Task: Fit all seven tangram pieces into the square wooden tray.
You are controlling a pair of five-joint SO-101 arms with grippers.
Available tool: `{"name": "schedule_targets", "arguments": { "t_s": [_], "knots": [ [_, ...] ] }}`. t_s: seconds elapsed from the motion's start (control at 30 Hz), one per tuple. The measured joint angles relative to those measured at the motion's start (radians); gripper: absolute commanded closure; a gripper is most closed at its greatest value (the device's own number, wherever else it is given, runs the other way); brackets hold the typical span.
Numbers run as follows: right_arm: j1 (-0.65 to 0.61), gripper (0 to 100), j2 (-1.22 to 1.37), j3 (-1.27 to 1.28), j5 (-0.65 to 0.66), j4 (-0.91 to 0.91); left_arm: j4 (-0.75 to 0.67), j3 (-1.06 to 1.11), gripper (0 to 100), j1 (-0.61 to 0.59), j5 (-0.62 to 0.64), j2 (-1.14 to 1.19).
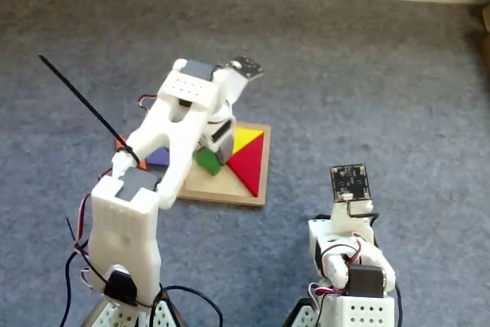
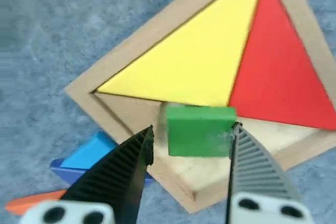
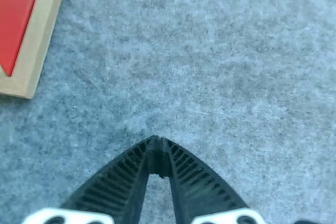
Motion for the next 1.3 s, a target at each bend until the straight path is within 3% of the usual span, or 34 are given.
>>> {"name": "schedule_targets", "arguments": {
  "t_s": [0.47,0.9,1.3],
  "knots": [
    [0.0,98.2,0.0,0.0,0.0,0.0,-0.005,0.038,76,-0.014,-0.003,0.0],
    [0.0,98.2,0.0,0.0,0.0,0.0,-0.181,0.138,76,-0.097,-0.041,-0.02],
    [0.0,98.2,0.0,0.0,0.0,0.0,-0.132,0.021,76,-0.107,-0.015,-0.018]
  ]
}}
